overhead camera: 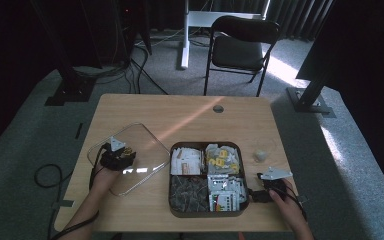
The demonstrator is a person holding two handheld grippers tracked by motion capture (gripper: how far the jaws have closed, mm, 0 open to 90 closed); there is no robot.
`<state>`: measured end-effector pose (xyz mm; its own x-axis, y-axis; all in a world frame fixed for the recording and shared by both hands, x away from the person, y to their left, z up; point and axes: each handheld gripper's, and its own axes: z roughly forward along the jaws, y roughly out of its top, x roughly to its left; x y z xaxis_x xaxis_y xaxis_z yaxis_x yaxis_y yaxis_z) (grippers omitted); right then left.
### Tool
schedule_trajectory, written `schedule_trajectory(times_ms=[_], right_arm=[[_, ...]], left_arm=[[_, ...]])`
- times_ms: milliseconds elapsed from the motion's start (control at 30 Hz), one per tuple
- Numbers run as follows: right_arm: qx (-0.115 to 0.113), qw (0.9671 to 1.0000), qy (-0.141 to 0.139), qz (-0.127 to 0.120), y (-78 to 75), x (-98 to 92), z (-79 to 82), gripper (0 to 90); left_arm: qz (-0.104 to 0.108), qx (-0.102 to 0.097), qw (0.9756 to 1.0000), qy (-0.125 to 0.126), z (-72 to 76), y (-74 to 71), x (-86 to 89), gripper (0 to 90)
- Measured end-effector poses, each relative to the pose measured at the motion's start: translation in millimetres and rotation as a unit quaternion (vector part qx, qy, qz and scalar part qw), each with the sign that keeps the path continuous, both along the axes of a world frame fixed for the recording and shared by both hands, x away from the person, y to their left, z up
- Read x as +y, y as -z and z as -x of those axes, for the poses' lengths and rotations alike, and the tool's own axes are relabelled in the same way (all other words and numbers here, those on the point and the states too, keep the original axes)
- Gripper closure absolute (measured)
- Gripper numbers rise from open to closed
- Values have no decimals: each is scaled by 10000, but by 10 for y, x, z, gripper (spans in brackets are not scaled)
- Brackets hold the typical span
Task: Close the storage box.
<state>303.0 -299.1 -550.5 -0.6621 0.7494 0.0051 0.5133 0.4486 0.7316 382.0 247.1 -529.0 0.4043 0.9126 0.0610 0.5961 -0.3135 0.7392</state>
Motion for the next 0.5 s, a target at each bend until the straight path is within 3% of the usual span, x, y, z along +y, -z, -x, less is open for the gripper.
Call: schedule_trajectory(times_ms=[67, 267, 500], right_arm=[[-1, 10000, -1, 0, 0, 0, 0, 173], [0, 10000, 0, -1, 0, 0, 0, 173], [-2, 10000, 1, -1, 0, 0, 0, 173]], left_arm=[[-45, 1, 10000, 0, -6, 8, -4, 474], [187, 45, 9997, -152, -42, 45, 35, 574], [103, 123, 9998, -118, -62, 26, 28, 585]])
